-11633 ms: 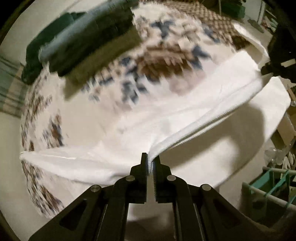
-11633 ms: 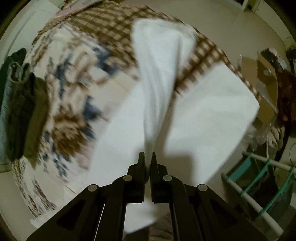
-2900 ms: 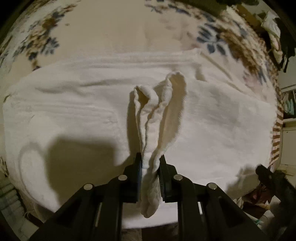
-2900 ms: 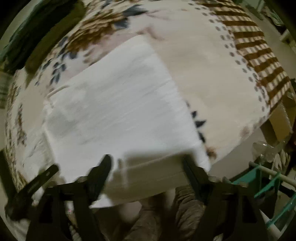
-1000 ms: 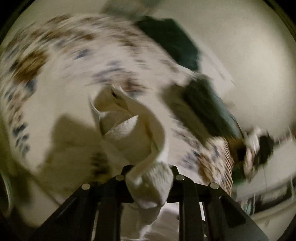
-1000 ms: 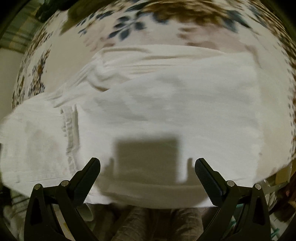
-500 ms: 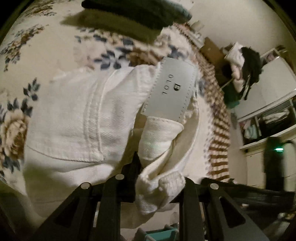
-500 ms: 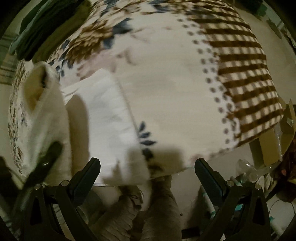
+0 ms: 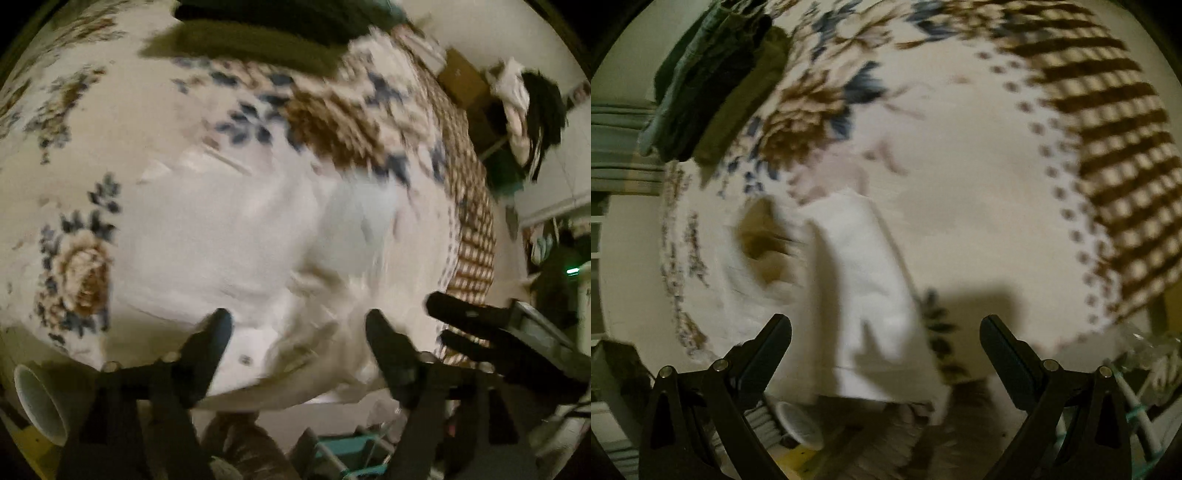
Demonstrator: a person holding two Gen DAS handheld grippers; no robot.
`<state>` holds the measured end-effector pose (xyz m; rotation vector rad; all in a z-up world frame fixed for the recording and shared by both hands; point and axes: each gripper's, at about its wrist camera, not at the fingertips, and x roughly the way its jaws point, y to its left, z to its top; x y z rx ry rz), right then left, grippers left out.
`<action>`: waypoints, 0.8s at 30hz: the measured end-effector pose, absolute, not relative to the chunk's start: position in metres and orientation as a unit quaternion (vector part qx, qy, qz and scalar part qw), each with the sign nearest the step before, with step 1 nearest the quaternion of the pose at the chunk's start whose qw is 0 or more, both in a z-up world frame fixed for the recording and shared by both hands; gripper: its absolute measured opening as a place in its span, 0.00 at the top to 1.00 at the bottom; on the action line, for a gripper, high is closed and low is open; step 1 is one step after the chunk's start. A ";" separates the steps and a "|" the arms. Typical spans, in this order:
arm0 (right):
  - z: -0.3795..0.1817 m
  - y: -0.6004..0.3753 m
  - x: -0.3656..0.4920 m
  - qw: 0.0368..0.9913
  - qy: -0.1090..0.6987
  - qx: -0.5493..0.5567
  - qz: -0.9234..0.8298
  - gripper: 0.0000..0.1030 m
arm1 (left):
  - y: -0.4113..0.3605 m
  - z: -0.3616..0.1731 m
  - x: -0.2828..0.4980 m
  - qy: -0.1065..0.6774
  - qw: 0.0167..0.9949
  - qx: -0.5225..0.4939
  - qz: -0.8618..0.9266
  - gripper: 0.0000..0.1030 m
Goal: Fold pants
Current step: 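Fold the pants bundle over with the left gripper and press it flat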
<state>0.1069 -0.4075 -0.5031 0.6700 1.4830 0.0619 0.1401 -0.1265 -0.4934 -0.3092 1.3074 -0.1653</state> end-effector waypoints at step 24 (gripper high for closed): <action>-0.506 -0.327 0.112 0.732 0.643 0.226 0.011 0.68 | 0.010 -0.526 0.153 0.615 0.772 -0.132 0.091 0.27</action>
